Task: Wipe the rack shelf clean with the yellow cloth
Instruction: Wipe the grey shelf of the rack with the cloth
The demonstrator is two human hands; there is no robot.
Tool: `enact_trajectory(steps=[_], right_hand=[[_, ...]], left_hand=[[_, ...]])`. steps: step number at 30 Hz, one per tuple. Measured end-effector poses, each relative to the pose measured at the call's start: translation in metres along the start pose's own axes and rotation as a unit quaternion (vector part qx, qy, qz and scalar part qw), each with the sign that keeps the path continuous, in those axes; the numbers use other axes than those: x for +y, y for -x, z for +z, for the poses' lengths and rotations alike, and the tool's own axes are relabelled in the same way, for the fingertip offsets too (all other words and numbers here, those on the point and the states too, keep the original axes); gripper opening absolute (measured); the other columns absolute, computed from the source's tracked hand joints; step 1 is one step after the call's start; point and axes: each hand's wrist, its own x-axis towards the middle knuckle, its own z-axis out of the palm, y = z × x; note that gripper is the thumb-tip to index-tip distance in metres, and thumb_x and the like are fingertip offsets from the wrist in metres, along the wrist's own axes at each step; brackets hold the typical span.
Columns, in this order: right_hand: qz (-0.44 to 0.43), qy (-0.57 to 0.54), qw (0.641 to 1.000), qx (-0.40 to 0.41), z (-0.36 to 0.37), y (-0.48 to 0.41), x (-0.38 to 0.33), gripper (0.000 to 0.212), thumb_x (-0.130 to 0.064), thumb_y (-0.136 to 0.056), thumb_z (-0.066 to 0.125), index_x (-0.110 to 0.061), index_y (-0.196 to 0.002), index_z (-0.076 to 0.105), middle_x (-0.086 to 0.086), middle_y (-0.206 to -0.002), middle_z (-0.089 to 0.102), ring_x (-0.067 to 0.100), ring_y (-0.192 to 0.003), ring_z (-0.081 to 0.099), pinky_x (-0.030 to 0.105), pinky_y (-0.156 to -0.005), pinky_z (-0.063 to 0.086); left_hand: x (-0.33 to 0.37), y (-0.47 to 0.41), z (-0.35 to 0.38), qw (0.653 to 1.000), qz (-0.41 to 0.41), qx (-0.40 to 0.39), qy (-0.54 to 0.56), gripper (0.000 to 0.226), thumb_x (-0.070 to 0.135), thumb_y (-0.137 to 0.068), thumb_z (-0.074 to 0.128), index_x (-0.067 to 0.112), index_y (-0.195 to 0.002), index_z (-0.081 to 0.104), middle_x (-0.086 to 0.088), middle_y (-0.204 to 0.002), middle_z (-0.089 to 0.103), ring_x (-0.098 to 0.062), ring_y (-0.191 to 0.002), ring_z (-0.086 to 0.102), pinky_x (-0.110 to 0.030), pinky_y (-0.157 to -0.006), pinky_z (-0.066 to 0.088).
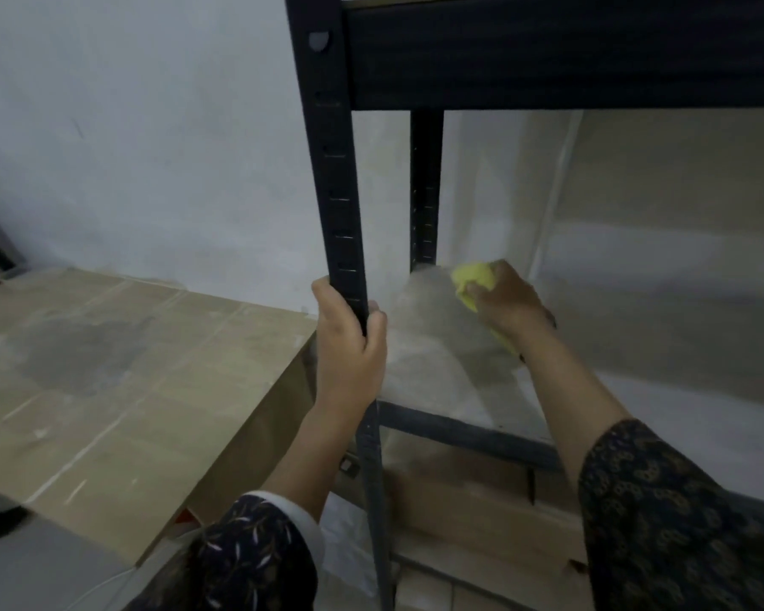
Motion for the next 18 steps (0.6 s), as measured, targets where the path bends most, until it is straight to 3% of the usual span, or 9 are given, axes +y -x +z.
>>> enact_trajectory(steps=[2, 5, 7, 12, 15, 18], right_hand=[[0.023, 0.14, 0.989, -0.047, 0.014, 0.004, 0.018, 0.062, -0.05, -0.094, 0.041, -0.015, -0.144, 0.03, 0.014, -0.148, 0.037, 0.035, -0.136, 0.035, 0.048, -0.112, 0.027], [-0.024, 0.2, 0.98, -0.008, 0.045, -0.003, 0.027, 0.064, -0.05, -0.096, 0.034, -0.011, -0.145, 0.024, 0.014, -0.155, 0.023, 0.032, -0.143, 0.02, 0.052, -0.117, 0.012], [-0.054, 0.192, 0.98, 0.013, 0.055, -0.013, 0.021, 0.061, -0.047, -0.097, 0.035, -0.007, -0.143, 0.027, 0.016, -0.154, 0.024, 0.033, -0.142, 0.021, 0.05, -0.116, 0.013], [-0.136, 0.171, 0.974, -0.053, 0.073, -0.036, -0.014, 0.058, -0.044, -0.098, 0.037, -0.009, -0.143, 0.03, 0.013, -0.153, 0.029, 0.032, -0.141, 0.025, 0.047, -0.115, 0.018], [-0.18, 0.151, 0.968, -0.086, 0.086, -0.036, -0.035, 0.051, -0.039, -0.097, 0.042, -0.009, -0.137, 0.038, 0.014, -0.146, 0.04, 0.032, -0.134, 0.037, 0.044, -0.11, 0.029], [-0.211, 0.122, 0.958, -0.149, 0.09, -0.024, -0.049, 0.043, -0.04, -0.096, 0.047, -0.01, -0.127, 0.046, 0.013, -0.131, 0.054, 0.031, -0.118, 0.051, 0.039, -0.094, 0.041]], left_hand=[[-0.001, 0.001, 0.004, 0.999, 0.007, 0.032, -0.008, 0.019, 0.015, -0.089, 0.044, 0.017, -0.102, 0.031, -0.005, -0.079, 0.048, -0.016, -0.061, 0.049, -0.033, -0.047, 0.045], [-0.005, 0.0, 0.009, 0.998, 0.02, 0.06, -0.016, 0.016, 0.02, -0.089, 0.042, 0.016, -0.101, 0.032, -0.006, -0.077, 0.048, -0.015, -0.06, 0.049, -0.03, -0.046, 0.043], [-0.008, -0.001, 0.011, 0.997, 0.025, 0.071, -0.026, 0.019, 0.027, -0.089, 0.04, 0.016, -0.102, 0.032, -0.004, -0.077, 0.048, -0.013, -0.06, 0.049, -0.025, -0.045, 0.042], [-0.011, -0.003, 0.016, 0.994, 0.027, 0.101, -0.044, 0.025, 0.026, -0.089, 0.04, 0.005, -0.102, 0.039, -0.005, -0.077, 0.05, -0.013, -0.059, 0.049, -0.019, -0.047, 0.038], [-0.012, -0.003, 0.016, 0.992, 0.029, 0.109, -0.051, 0.025, 0.024, -0.088, 0.041, 0.003, -0.101, 0.04, -0.008, -0.077, 0.051, -0.016, -0.059, 0.048, -0.024, -0.048, 0.038], [-0.01, -0.002, 0.015, 0.993, 0.032, 0.104, -0.045, 0.017, 0.023, -0.086, 0.041, 0.013, -0.1, 0.036, -0.011, -0.079, 0.052, -0.02, -0.061, 0.049, -0.029, -0.048, 0.039]])
